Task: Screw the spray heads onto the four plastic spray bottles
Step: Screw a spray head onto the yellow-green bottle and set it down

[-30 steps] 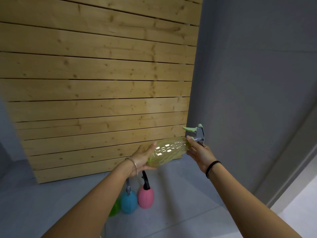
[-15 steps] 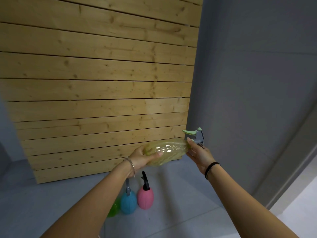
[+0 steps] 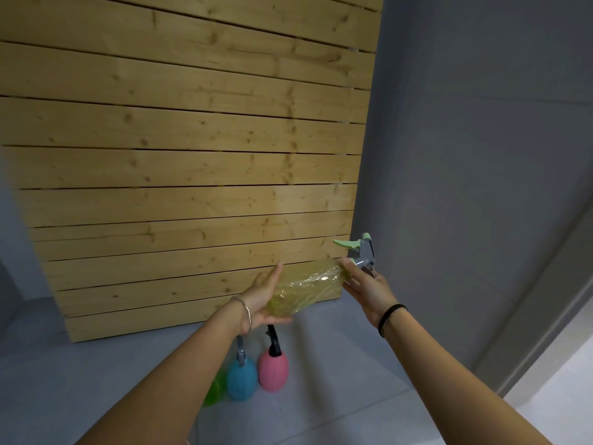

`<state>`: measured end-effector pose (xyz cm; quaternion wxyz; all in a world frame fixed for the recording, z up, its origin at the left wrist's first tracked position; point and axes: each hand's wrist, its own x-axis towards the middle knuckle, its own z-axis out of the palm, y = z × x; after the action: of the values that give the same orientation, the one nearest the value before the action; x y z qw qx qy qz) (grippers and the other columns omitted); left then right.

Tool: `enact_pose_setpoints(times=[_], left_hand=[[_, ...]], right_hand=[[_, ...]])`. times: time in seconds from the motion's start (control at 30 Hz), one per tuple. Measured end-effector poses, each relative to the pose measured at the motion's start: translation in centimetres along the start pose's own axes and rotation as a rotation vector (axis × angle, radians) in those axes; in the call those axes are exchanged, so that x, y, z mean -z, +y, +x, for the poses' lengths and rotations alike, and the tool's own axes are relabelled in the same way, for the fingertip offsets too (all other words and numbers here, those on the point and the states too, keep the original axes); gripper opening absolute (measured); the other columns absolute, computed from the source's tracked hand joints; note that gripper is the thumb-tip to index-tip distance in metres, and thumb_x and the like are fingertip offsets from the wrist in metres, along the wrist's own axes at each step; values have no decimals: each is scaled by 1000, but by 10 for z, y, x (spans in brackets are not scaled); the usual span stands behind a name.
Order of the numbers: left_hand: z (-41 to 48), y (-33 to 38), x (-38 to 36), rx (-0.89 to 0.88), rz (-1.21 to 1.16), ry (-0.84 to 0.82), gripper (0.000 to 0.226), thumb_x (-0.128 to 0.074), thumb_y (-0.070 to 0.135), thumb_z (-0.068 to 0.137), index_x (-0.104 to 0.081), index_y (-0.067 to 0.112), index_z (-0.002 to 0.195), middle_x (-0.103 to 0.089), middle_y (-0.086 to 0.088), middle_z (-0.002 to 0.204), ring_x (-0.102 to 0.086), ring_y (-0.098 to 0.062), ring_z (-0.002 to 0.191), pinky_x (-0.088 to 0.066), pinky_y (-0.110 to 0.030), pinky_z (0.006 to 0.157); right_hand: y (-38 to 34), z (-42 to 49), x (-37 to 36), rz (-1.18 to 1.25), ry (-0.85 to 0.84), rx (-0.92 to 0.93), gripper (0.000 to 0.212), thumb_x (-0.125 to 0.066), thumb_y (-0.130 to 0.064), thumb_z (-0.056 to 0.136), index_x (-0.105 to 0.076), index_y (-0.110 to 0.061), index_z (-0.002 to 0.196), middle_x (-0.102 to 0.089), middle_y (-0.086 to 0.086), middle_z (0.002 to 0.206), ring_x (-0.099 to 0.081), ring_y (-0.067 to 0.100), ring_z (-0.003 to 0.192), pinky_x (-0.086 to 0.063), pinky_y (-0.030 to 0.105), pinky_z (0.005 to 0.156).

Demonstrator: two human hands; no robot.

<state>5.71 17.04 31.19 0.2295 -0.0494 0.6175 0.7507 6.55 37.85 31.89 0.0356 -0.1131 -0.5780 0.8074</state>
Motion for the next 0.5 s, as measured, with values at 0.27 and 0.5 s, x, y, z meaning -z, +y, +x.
enact_pose_setpoints(times=[0.27, 0.5], left_hand=[[4, 7, 1, -104, -150, -56, 60, -69, 13, 80, -44, 23, 134, -56, -8, 126, -56, -29, 115, -39, -46, 103], [4, 6, -5, -145, -110, 61, 48, -50, 37, 92, -40, 24, 137, -53, -5, 132, -60, -25, 100, -55, -38, 74]], right_hand=[[0, 0, 2, 48, -11, -7, 49, -63, -23, 88, -52, 1, 130, -60, 13, 131, -56, 24, 122, -40, 37, 110], [2, -2, -2, 40, -32, -9, 40, -61, -23, 89, -57, -1, 123, -61, 11, 130, -56, 23, 123, -38, 39, 111]])
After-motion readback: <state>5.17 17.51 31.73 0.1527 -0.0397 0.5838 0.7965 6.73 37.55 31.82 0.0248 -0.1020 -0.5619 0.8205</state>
